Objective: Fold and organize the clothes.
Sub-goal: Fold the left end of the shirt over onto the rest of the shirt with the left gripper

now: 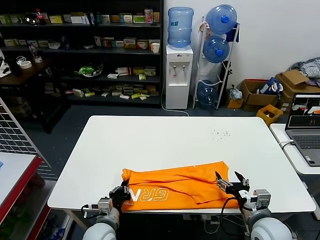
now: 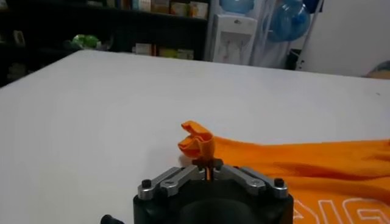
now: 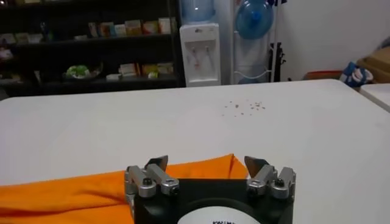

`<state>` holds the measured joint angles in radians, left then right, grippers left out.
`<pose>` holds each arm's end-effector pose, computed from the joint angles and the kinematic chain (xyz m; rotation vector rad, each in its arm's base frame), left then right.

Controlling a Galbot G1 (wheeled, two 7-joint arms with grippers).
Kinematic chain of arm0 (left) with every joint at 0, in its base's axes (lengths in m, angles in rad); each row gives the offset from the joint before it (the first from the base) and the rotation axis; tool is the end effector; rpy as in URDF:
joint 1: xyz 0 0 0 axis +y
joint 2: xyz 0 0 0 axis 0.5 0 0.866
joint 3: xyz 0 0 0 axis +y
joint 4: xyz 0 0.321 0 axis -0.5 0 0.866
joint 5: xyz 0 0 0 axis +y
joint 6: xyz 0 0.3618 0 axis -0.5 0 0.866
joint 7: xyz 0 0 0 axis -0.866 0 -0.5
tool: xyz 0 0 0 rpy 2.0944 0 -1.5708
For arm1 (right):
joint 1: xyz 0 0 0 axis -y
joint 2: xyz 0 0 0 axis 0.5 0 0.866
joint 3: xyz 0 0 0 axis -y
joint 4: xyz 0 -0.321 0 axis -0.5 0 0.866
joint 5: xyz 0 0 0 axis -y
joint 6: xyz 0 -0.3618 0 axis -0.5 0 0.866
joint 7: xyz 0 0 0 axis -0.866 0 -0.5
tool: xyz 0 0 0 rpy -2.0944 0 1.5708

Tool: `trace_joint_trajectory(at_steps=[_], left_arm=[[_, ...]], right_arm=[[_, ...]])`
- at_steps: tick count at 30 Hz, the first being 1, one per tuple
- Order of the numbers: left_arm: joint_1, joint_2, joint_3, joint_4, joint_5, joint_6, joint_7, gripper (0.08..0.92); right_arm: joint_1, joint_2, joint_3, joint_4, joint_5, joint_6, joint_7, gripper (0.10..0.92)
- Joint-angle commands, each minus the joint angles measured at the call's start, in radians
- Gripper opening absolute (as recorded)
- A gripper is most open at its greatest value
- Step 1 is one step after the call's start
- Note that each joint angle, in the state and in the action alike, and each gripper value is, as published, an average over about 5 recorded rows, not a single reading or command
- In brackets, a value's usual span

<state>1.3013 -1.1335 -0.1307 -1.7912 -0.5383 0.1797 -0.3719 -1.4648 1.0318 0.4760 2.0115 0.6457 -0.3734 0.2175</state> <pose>0.2462 -0.0200 -0.3495 -0.1098 -2.7016 0.1097 0.2375 -0.0722 -0.2706 0.0953 -2.6839 -0.0996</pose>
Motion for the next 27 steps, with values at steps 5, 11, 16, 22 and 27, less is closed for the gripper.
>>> trace_joint_trajectory(at_steps=[5, 11, 16, 22, 27], left_arm=[[-0.002, 0.328, -0.149, -0.132, -0.154, 0.042, -0.026, 0.119], [-0.001, 0.430, -0.215, -0.093, -0.196, 0.054, -0.024, 0.119], [0.020, 0.505, -0.263, -0.041, -0.209, 0.061, -0.017, 0.119], [0.050, 0.616, -0.302, -0.002, -0.228, 0.062, -0.008, 0.119], [0.044, 0.598, -0.282, -0.105, -0.360, 0.110, -0.064, 0.119]], right_arm=[[0.044, 0.021, -0.042, -0.020, -0.019, 0.009, 0.002, 0.823], [0.069, 0.034, -0.064, -0.028, -0.026, 0.016, 0.003, 0.823], [0.068, 0.035, -0.063, -0.031, -0.028, 0.025, 0.001, 0.823], [0.058, 0.037, -0.057, -0.036, -0.033, 0.036, -0.002, 0.823], [0.054, 0.050, -0.057, -0.042, -0.044, 0.040, -0.003, 0.823]])
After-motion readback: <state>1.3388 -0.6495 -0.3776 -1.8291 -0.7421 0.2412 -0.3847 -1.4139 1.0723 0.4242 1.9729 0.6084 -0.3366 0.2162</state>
